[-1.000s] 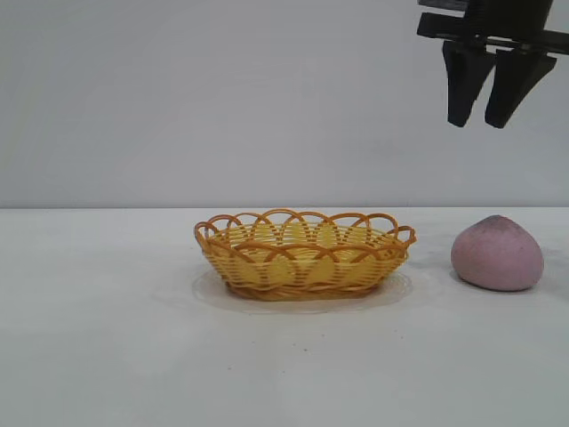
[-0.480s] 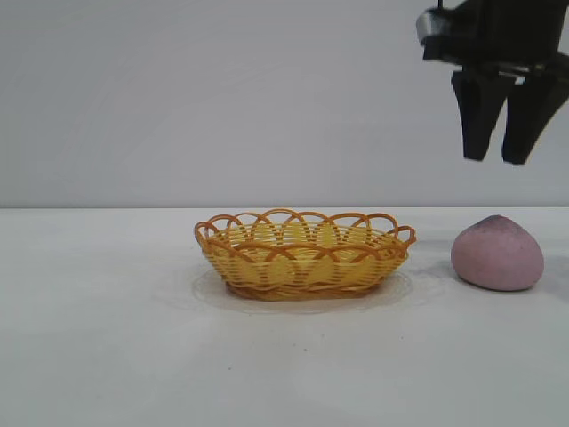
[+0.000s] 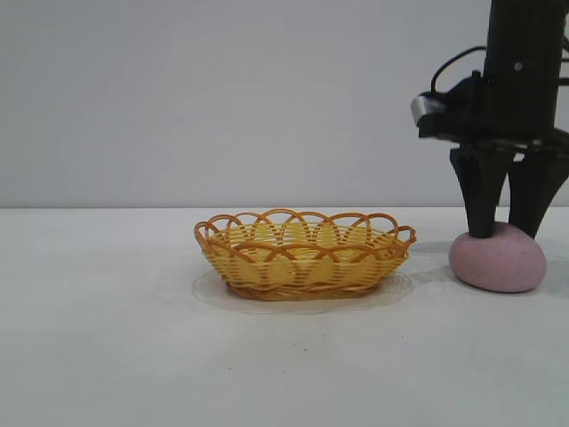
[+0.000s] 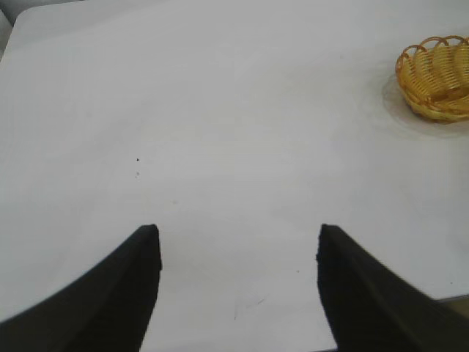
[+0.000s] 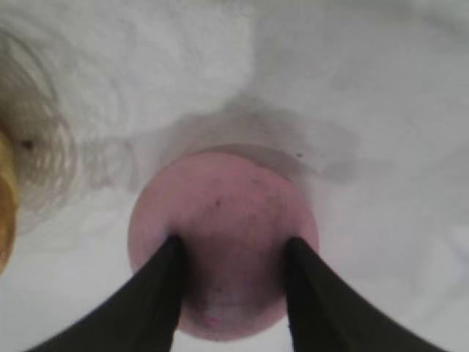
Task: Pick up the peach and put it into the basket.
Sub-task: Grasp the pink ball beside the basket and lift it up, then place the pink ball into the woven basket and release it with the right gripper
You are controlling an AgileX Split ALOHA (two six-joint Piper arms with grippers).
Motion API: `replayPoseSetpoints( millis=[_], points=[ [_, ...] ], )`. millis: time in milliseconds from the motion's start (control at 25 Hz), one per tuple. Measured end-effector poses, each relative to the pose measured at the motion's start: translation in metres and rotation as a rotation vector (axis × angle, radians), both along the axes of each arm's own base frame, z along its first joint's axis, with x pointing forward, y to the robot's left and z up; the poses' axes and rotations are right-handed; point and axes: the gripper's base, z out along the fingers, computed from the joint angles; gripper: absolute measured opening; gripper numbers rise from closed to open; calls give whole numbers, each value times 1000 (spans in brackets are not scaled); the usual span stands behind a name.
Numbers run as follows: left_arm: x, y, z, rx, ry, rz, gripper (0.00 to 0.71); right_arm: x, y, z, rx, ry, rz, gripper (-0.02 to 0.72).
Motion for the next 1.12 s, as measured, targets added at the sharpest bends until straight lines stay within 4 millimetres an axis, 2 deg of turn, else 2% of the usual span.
replayPoseSetpoints(
  millis=[120,160,200,240,400,600,680,760,960,1120],
  points=[
    [0,0,0,0,0,0,408,1,0,0,1,-1,2,82],
    [0,0,0,0,0,0,408,2,0,1,2,-4,2,53],
    [0,0,0,0,0,0,408,3,1,2,4,-12,4,60],
    [0,0,0,0,0,0,408,4,1,5,6,-19,4,0],
    [0,0,0,0,0,0,408,11,2,29,20,-89,9,0],
    [0,0,0,0,0,0,408,18,16,86,85,-259,22,0],
    [0,0,0,0,0,0,408,14,30,100,115,-290,48,0],
    [0,0,0,0,0,0,408,7,47,105,133,-292,86,0],
    [0,0,0,0,0,0,408,-16,95,105,155,-274,209,0],
    [0,0,0,0,0,0,408,-31,129,92,158,-247,293,0]
  ],
)
